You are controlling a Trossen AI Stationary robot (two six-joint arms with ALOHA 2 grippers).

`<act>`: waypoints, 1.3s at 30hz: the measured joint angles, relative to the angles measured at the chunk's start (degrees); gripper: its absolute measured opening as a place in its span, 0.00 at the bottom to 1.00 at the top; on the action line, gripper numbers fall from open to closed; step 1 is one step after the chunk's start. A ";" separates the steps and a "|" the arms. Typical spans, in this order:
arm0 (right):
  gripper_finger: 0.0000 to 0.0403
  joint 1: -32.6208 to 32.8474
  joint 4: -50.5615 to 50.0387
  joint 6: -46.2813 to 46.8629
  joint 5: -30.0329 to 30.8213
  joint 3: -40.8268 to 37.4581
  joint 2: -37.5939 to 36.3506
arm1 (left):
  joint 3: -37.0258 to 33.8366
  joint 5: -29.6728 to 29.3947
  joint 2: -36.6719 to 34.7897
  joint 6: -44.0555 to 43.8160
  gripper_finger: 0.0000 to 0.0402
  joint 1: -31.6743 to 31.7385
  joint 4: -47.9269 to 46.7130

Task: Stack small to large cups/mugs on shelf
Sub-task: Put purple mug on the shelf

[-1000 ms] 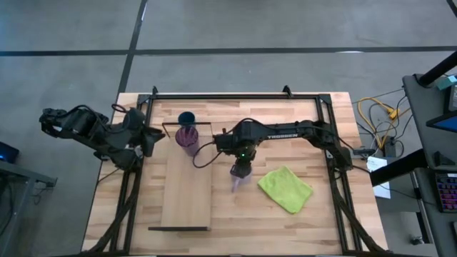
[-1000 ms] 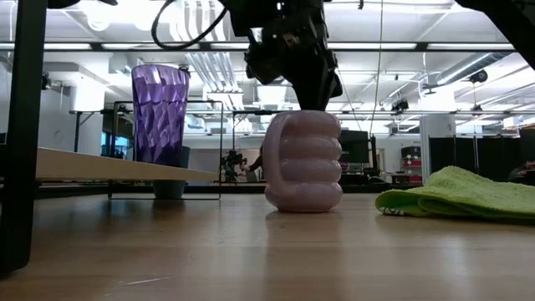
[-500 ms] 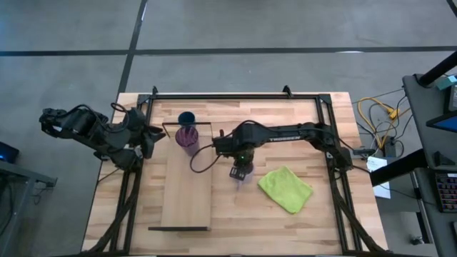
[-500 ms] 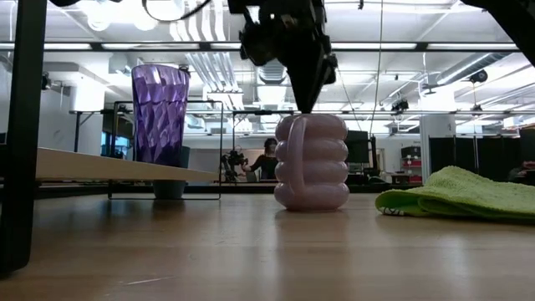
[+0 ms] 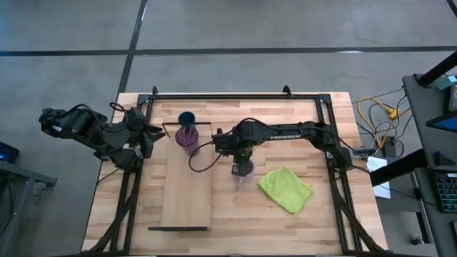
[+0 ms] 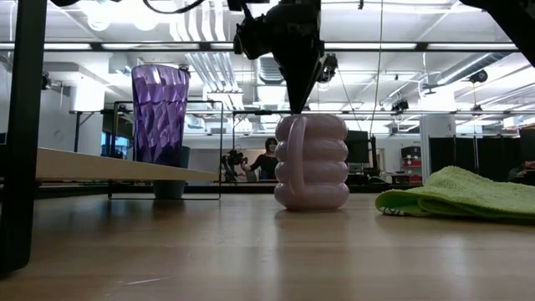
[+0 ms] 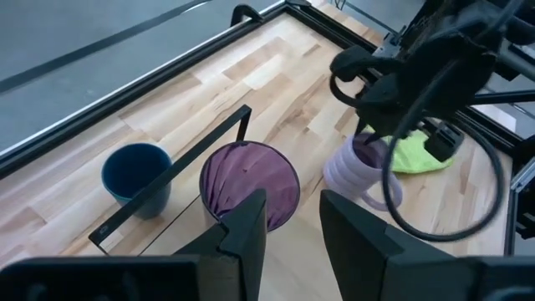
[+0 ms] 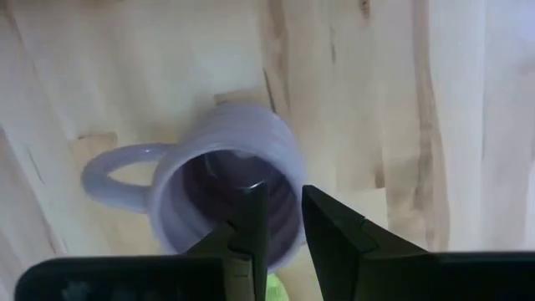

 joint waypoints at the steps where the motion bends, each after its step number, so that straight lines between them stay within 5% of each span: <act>1: 0.17 -0.24 0.15 0.09 -0.02 -0.07 0.00 | 0.00 0.00 -0.32 0.00 0.25 0.00 0.00; 39: 0.17 -1.24 5.30 -0.34 -0.20 -8.70 0.00 | -0.33 -1.84 -7.68 0.11 0.25 0.00 -0.02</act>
